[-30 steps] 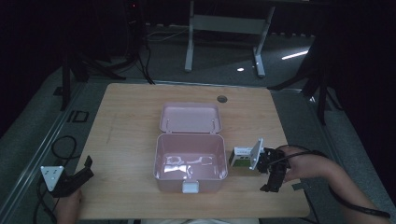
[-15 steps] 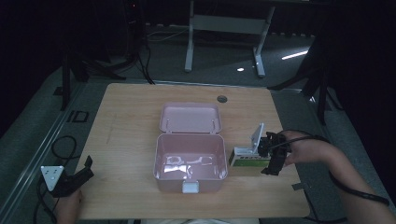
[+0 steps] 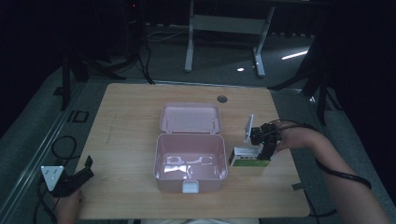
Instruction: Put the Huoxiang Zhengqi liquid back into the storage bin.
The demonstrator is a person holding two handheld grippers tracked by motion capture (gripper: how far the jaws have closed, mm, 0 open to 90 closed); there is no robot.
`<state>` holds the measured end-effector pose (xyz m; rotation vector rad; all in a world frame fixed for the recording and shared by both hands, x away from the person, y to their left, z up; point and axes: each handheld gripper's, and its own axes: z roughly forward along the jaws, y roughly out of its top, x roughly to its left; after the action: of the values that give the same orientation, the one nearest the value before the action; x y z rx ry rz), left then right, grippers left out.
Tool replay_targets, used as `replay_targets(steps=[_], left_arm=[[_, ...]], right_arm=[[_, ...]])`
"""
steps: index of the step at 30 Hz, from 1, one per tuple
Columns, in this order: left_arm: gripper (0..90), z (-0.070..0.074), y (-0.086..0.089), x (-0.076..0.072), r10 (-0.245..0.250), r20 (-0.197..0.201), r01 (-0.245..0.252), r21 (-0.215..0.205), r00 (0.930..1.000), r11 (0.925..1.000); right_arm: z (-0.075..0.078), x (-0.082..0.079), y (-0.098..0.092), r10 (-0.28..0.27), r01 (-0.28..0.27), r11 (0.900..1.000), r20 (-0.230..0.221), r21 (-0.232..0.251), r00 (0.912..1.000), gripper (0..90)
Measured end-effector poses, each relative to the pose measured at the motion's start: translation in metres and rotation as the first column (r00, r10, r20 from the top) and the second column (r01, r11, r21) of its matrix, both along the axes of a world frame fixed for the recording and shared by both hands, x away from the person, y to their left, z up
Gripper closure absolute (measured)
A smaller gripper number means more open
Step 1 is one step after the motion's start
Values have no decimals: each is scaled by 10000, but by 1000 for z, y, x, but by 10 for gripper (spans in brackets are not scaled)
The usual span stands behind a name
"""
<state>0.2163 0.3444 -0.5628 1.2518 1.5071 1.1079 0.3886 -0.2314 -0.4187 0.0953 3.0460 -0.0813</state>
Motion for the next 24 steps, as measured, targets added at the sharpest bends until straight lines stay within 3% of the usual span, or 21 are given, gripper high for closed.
replay_targets(steps=[7, 19, 24], left_arm=[[21, 0, 0, 0, -1, -38, 1, -30, 10000, 10000], [21, 0, 0, 1, -4, -46, 3, -19, 10000, 10000], [21, 0, 0, 1, -11, -53, 10, -24, 10000, 10000]], right_arm=[[-18, 9, 5, 117, -123, 9997, -345, -189, 9993, 369], [-42, 16, 11, 340, -380, 9980, -789, -499, 9963, 490], [-47, 17, 11, 333, -395, 9976, -1063, -568, 9938, 600]])
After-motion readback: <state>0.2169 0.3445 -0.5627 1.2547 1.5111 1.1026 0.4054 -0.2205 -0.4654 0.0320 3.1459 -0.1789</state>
